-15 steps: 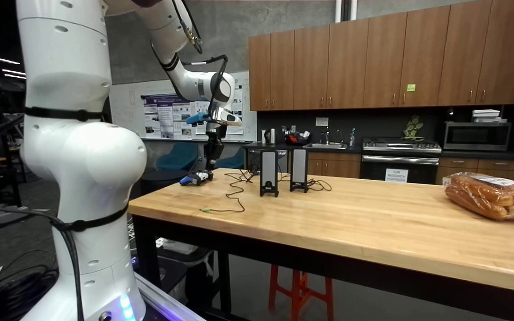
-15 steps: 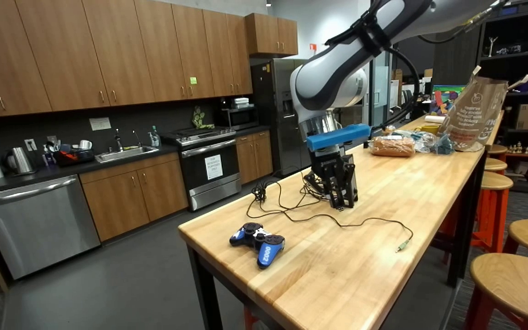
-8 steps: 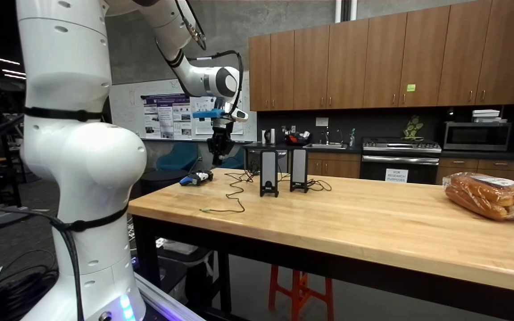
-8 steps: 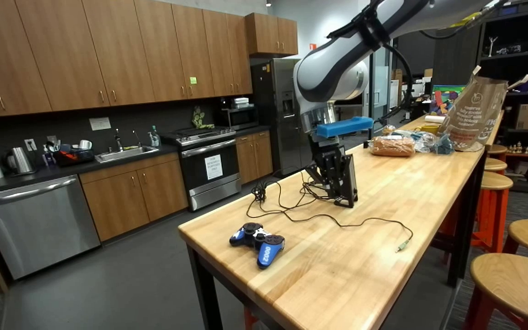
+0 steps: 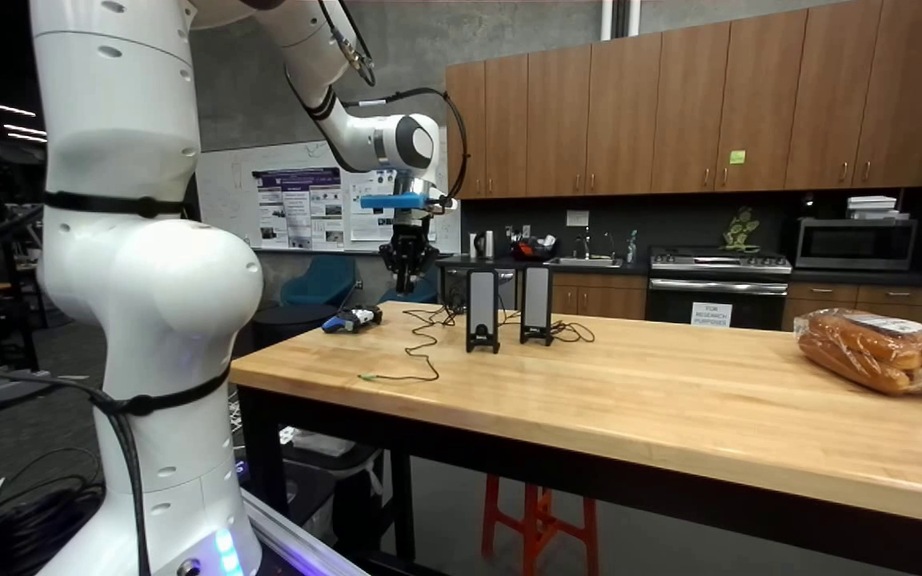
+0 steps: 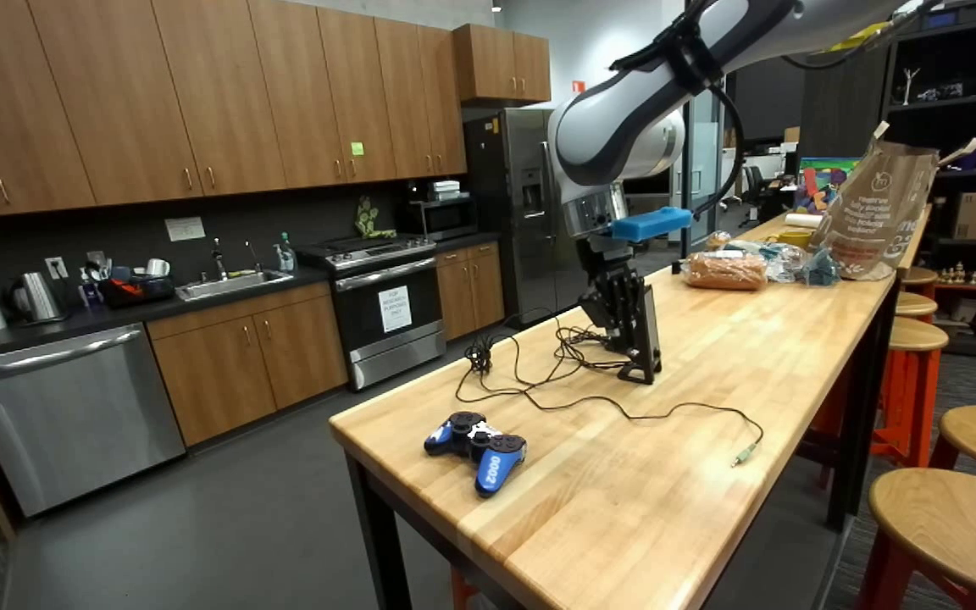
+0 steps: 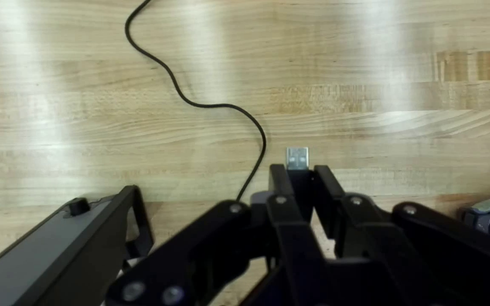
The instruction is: Move the usb and the aux jack and place them in front of the speaker on the left
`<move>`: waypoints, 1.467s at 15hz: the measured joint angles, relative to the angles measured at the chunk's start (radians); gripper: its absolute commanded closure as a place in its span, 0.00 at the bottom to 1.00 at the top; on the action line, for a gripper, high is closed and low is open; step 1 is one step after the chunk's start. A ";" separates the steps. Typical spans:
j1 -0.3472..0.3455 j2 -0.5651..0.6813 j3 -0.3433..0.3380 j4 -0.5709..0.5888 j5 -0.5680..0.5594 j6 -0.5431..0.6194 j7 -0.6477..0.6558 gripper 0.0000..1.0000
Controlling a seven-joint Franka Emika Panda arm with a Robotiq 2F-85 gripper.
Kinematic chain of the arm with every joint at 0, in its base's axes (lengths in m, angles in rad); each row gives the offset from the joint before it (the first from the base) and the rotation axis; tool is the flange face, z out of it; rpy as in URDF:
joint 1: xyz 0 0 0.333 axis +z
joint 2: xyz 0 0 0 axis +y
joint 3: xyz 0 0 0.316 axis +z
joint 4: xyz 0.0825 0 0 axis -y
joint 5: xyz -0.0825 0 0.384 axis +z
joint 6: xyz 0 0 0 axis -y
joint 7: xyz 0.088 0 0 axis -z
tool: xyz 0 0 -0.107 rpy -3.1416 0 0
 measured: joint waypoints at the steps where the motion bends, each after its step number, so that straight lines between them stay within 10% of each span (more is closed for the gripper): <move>1: 0.000 0.001 -0.002 0.003 -0.008 0.000 -0.013 0.95; 4: -0.002 0.003 -0.007 0.013 -0.013 0.001 -0.034 0.95; 6: -0.005 0.006 -0.011 0.022 -0.013 0.003 -0.040 0.81; 7: -0.007 0.008 -0.012 0.026 -0.013 0.004 -0.041 0.56; 17: -0.011 0.013 -0.013 0.039 -0.010 0.026 -0.042 0.02; 22: 0.002 0.008 0.004 0.022 0.012 0.026 -0.040 0.00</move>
